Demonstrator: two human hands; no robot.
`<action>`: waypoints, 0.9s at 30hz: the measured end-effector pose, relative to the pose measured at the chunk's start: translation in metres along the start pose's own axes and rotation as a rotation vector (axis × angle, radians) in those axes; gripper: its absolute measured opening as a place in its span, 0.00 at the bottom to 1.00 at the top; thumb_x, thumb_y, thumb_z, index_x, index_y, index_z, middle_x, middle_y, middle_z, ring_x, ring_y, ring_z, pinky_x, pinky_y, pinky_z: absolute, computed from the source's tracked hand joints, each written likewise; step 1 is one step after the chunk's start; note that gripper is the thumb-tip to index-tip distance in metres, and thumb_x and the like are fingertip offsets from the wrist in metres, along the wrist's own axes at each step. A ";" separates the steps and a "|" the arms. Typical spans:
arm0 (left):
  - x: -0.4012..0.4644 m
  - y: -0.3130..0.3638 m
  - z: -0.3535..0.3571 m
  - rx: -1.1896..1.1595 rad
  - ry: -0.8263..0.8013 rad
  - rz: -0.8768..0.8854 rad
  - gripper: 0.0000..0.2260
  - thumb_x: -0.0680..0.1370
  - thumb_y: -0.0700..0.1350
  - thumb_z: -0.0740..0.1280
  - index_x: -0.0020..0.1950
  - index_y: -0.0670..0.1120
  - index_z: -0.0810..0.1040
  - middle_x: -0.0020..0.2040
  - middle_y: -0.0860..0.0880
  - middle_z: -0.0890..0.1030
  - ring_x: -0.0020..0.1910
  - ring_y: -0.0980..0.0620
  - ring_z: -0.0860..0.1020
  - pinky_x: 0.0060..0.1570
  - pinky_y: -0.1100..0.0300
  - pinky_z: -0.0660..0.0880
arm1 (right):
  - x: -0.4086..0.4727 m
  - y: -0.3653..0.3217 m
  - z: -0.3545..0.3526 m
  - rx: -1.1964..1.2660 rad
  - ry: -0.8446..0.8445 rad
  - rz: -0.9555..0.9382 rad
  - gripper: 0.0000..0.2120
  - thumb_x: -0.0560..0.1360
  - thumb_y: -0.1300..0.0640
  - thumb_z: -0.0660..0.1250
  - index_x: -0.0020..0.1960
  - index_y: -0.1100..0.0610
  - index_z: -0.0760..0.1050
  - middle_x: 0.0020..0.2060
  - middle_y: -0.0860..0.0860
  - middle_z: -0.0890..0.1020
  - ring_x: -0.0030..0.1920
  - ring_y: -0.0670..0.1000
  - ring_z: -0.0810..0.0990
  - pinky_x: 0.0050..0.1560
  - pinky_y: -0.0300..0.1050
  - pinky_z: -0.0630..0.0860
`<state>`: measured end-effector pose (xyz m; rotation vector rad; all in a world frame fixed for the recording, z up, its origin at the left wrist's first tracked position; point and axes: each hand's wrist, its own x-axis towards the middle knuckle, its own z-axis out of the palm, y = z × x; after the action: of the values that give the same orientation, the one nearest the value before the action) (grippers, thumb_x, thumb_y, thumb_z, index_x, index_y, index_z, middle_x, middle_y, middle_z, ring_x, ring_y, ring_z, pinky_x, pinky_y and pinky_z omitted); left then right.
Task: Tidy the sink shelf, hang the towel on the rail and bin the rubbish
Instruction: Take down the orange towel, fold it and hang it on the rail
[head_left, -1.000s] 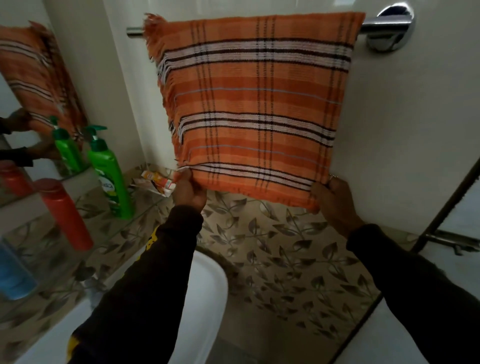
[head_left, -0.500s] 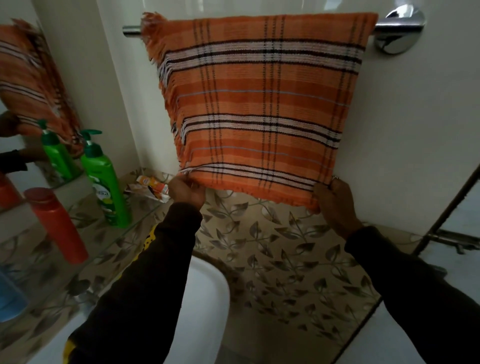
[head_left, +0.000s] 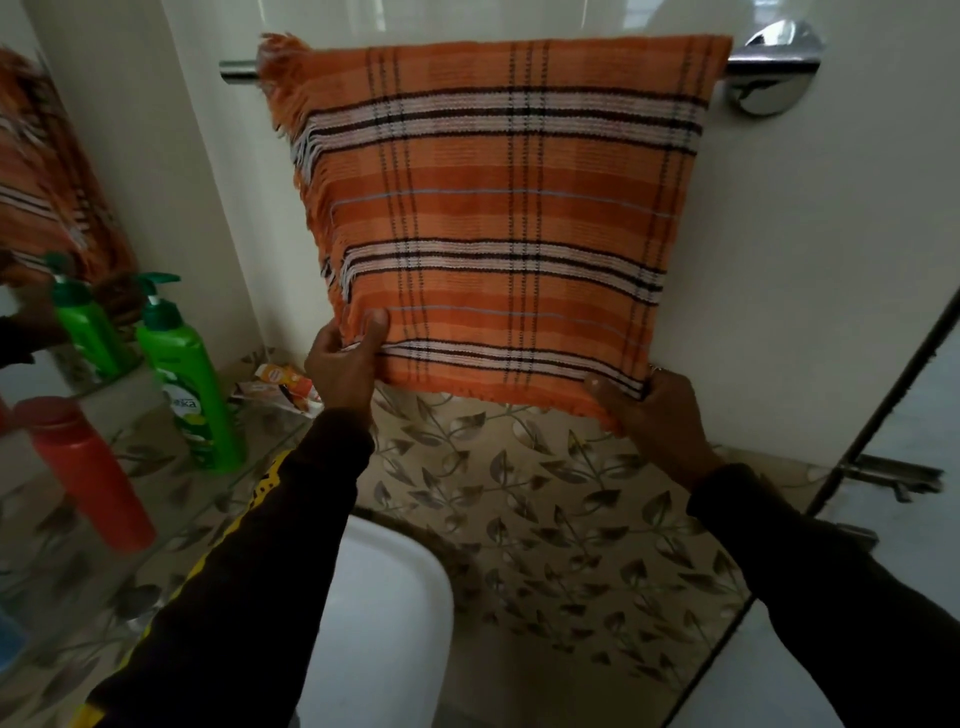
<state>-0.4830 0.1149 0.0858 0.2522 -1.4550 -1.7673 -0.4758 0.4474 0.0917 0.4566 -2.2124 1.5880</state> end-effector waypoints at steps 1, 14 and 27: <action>0.002 0.000 -0.002 0.033 -0.015 0.016 0.26 0.66 0.57 0.79 0.55 0.41 0.81 0.52 0.45 0.84 0.52 0.49 0.83 0.53 0.48 0.81 | -0.001 0.001 -0.001 0.028 -0.015 0.017 0.06 0.74 0.52 0.76 0.39 0.49 0.82 0.26 0.45 0.83 0.26 0.42 0.80 0.29 0.33 0.75; 0.013 -0.001 -0.003 0.518 -0.057 0.320 0.19 0.80 0.57 0.62 0.60 0.42 0.70 0.55 0.46 0.80 0.53 0.43 0.79 0.49 0.58 0.72 | 0.001 0.004 -0.017 0.114 -0.181 0.034 0.05 0.70 0.53 0.77 0.45 0.51 0.85 0.31 0.59 0.83 0.27 0.50 0.77 0.27 0.41 0.77; 0.021 -0.004 -0.010 0.731 -0.123 0.501 0.20 0.82 0.56 0.57 0.66 0.43 0.69 0.55 0.37 0.82 0.49 0.33 0.79 0.44 0.50 0.73 | 0.001 0.008 -0.030 0.128 -0.254 0.097 0.14 0.66 0.57 0.79 0.50 0.59 0.86 0.37 0.62 0.86 0.29 0.52 0.79 0.33 0.48 0.77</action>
<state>-0.4922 0.0930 0.0859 0.1287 -2.0031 -0.8230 -0.4768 0.4780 0.0942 0.6281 -2.3568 1.8186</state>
